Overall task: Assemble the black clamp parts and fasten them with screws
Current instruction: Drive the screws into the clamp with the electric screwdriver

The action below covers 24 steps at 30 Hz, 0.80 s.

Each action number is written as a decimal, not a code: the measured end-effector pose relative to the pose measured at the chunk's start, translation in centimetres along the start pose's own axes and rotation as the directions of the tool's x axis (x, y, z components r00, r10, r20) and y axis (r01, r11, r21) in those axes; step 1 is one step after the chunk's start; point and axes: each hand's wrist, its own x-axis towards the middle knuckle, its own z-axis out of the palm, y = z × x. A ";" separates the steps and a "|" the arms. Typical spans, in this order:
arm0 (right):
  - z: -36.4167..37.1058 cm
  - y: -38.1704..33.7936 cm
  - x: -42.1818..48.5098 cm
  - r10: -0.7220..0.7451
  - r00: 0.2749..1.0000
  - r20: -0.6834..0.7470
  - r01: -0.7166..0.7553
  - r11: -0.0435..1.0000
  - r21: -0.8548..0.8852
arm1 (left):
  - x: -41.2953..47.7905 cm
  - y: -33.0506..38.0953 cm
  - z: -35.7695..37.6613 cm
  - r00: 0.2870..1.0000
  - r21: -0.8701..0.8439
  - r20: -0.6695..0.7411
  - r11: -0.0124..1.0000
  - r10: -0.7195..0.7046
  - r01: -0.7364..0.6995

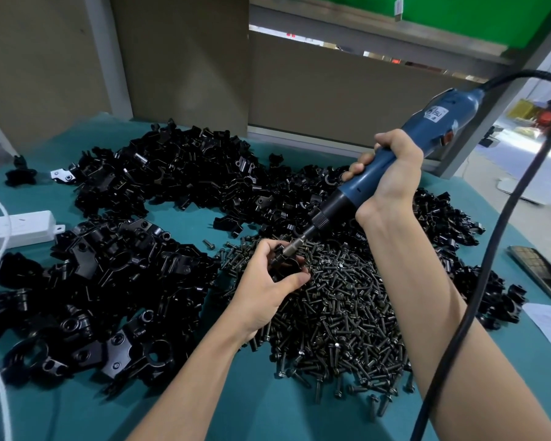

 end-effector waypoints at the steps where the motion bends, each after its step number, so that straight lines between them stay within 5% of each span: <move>1: 0.0 0.0 0.0 -0.001 1.000 0.001 0.001 1.000 0.001 | 0.0 0.0 0.0 1.000 0.005 -0.003 1.000 0.004 -0.004; 24: 0.5 0.0 -0.5 -0.015 0.999 0.037 0.014 0.999 0.031 | 0.2 -0.4 0.3 0.982 0.109 -0.107 0.983 0.157 -0.146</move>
